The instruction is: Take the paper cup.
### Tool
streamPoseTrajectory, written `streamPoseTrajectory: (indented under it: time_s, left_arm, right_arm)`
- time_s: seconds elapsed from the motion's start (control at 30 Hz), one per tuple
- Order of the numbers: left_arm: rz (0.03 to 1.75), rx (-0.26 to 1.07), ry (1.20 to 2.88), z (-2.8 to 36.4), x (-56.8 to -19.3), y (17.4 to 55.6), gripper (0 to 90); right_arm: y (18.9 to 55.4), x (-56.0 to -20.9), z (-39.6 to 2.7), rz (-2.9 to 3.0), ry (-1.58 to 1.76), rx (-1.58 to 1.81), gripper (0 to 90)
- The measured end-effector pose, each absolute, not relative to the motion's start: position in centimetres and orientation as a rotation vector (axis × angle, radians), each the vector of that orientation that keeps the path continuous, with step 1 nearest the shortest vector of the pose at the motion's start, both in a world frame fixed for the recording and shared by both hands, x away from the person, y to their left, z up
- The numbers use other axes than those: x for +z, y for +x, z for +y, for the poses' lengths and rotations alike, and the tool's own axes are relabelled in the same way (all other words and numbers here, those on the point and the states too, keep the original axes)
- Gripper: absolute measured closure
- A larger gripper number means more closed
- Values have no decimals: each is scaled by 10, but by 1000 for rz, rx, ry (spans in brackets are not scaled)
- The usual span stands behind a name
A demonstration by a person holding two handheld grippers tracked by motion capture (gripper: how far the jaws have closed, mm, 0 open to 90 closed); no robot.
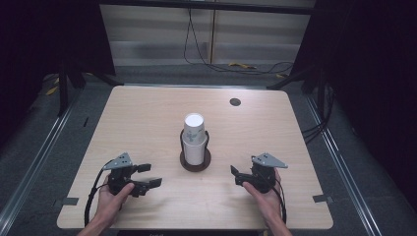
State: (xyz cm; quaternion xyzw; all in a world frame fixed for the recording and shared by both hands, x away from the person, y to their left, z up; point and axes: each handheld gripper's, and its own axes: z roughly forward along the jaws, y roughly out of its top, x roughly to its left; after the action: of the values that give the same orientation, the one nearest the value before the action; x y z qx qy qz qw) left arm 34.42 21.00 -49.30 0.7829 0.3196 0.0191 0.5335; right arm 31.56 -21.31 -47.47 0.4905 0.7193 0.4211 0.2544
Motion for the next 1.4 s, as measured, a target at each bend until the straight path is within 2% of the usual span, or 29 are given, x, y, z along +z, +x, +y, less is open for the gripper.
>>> streamPoseTrajectory:
  time_s: [0.1, 0.17, 0.23, 0.87, 1.4]
  left_arm:
    - [763, 57, 1865, 209, -493, 345, 190]
    - [766, 75, 1876, 209, -493, 346, 187]
    - [765, 73, 1872, 209, -493, 347, 186]
    - [723, 74, 1890, 208, -490, 340, 183]
    - [709, 79, 1887, 208, -486, 338, 178]
  right_arm:
    - [316, -475, -215, 1958, 1336, 1158, 150]
    - [316, -476, -214, 1973, 1347, 1169, 198]
    - [316, -476, -212, 1975, 1342, 1177, 178]
    - [312, -458, -199, 2042, 1264, 1237, 222]
    - [321, -436, -187, 2109, 1213, 1321, 252]
